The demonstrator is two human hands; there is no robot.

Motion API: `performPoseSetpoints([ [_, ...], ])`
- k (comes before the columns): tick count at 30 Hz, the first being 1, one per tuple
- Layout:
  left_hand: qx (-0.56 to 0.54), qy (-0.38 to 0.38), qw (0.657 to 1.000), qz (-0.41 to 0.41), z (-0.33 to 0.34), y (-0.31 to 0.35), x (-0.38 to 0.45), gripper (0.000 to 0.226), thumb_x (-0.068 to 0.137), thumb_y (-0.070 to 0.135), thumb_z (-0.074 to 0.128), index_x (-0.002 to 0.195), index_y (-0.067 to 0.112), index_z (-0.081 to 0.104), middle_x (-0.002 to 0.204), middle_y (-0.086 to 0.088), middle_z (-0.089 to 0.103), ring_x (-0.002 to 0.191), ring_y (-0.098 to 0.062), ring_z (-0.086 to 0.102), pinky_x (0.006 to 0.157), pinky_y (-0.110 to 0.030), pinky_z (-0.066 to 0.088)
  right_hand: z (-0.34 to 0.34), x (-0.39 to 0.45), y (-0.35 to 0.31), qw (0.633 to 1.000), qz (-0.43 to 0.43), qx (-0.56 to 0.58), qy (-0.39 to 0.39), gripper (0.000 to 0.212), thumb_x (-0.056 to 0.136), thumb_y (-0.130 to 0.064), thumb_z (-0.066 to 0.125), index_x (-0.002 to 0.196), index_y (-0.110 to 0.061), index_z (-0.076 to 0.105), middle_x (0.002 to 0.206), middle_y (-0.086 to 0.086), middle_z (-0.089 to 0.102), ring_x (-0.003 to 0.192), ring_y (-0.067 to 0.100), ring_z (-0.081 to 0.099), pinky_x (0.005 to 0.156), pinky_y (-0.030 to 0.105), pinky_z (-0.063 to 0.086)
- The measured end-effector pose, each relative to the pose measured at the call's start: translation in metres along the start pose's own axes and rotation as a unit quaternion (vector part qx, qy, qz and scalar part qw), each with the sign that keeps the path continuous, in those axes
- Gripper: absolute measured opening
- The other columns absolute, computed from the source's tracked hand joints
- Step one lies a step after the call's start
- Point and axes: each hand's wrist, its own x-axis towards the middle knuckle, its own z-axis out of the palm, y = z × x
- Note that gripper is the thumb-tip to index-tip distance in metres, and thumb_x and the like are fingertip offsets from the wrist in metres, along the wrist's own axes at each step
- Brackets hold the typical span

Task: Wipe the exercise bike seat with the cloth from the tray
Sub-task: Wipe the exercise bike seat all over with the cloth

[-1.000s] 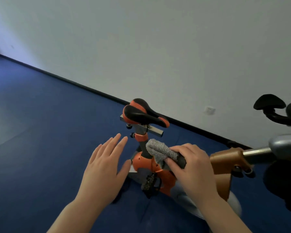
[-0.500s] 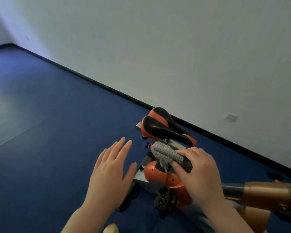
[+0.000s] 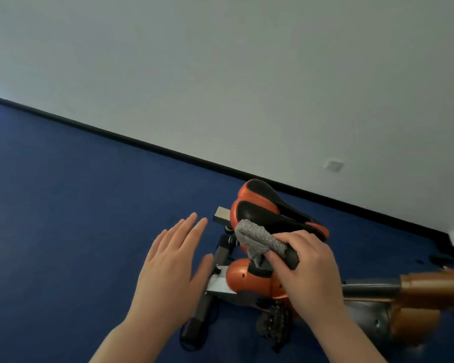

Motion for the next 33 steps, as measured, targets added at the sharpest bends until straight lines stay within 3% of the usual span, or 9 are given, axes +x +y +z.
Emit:
performPoseSetpoints([
  [13, -0.025, -0.067, 0.996, 0.049, 0.037, -0.009, 0.067, 0.064, 0.084, 0.055, 0.021, 0.145, 0.034, 0.022, 0.153, 0.015, 0.019, 0.14, -0.005, 0.018, 0.113, -0.022, 0.003, 0.016, 0.029, 0.034, 0.996, 0.078, -0.015, 0.029, 0.02, 0.078, -0.024, 0.073, 0.096, -0.024, 0.066, 0.09, -0.015, 0.058, 0.086, 0.01, 0.058, 0.078, 0.037, 0.048],
  [19, -0.042, -0.079, 0.995, 0.042, 0.053, -0.005, 0.1, 0.056, 0.092, 0.041, 0.043, 0.144, 0.034, 0.022, 0.153, 0.014, 0.021, 0.139, -0.005, 0.019, 0.109, -0.018, 0.0, 0.038, 0.057, 0.056, 0.997, 0.069, -0.014, -0.002, 0.025, 0.082, -0.024, 0.07, 0.105, -0.025, 0.062, 0.1, -0.014, 0.058, 0.091, 0.003, 0.052, 0.08, 0.017, 0.04],
  [23, -0.054, -0.096, 0.994, 0.026, 0.072, -0.003, 0.116, 0.057, 0.092, 0.042, 0.043, 0.144, 0.034, 0.022, 0.153, 0.013, 0.021, 0.14, -0.006, 0.019, 0.11, -0.019, 0.001, 0.061, 0.078, 0.068, 0.998, 0.041, -0.005, -0.04, 0.037, 0.086, -0.019, 0.065, 0.12, -0.028, 0.056, 0.112, -0.011, 0.058, 0.097, 0.01, 0.058, 0.082, 0.029, 0.049],
  [27, -0.066, -0.104, 0.992, 0.017, 0.087, 0.003, 0.124, 0.057, 0.092, 0.044, 0.044, 0.144, 0.037, 0.022, 0.151, 0.016, 0.023, 0.139, -0.007, 0.021, 0.112, -0.023, 0.008, 0.081, 0.085, 0.079, 0.997, -0.013, -0.009, -0.07, 0.043, 0.089, -0.016, 0.061, 0.13, -0.025, 0.055, 0.113, -0.005, 0.057, 0.102, 0.011, 0.055, 0.083, 0.032, 0.05],
  [30, -0.104, -0.115, 0.988, 0.007, 0.095, 0.004, 0.125, 0.058, 0.09, 0.041, 0.049, 0.143, 0.04, 0.024, 0.144, 0.028, 0.023, 0.135, -0.004, 0.027, 0.112, -0.023, 0.015, 0.094, 0.084, 0.077, 0.997, -0.025, -0.027, -0.068, 0.044, 0.086, -0.022, 0.062, 0.13, -0.025, 0.057, 0.114, -0.005, 0.056, 0.104, 0.013, 0.051, 0.086, 0.032, 0.047],
  [33, -0.175, -0.138, 0.975, -0.01, 0.101, 0.001, 0.126, 0.059, 0.088, 0.041, 0.054, 0.139, 0.045, 0.026, 0.141, 0.03, 0.034, 0.126, 0.001, 0.038, 0.107, -0.032, 0.034, 0.102, 0.083, 0.077, 0.997, -0.06, -0.034, -0.044, 0.039, 0.086, -0.025, 0.058, 0.125, -0.021, 0.061, 0.115, -0.004, 0.058, 0.107, 0.014, 0.05, 0.089, 0.03, 0.042],
])
